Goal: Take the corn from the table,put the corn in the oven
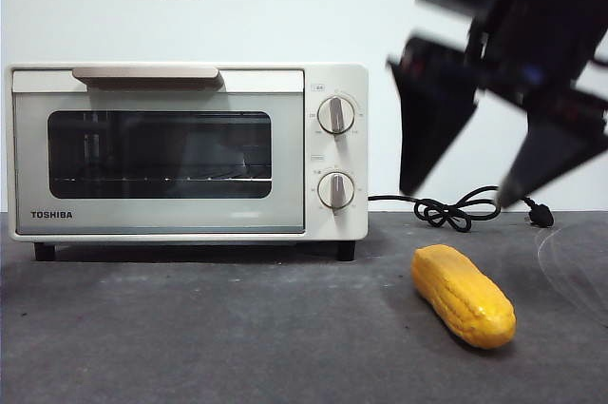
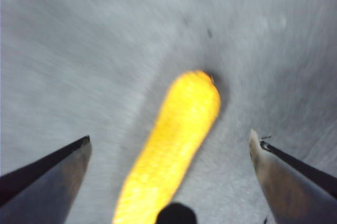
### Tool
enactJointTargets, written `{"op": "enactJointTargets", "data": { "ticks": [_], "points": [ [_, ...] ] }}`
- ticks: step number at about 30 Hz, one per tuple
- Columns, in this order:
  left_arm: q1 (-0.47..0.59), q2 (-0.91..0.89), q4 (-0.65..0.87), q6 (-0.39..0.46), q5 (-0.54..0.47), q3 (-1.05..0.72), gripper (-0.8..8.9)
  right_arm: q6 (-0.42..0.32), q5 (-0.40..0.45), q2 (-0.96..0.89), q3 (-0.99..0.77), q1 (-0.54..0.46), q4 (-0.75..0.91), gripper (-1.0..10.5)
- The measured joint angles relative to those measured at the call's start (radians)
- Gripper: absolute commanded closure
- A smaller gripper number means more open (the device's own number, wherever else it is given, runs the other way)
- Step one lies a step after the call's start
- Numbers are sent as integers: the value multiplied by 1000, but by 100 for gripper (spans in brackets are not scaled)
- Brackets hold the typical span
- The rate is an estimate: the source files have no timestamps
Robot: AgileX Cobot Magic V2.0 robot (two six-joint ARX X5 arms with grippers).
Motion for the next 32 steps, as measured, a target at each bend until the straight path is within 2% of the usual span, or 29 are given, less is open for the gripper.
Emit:
{"op": "enactJointTargets", "data": {
  "ticks": [11, 19, 26, 32],
  "points": [
    [0, 0, -3, 0, 0, 0, 817, 10, 1, 175, 0, 1, 51, 476],
    [0, 0, -5, 0, 0, 0, 817, 11, 0, 204, 0, 1, 50, 958],
    [0, 14, -12, 0, 0, 0, 819, 11, 1, 197, 0, 1, 46, 962],
    [-21, 56, 19, 0, 0, 0, 819, 11, 0, 84, 45, 4, -19, 962]
  ]
}}
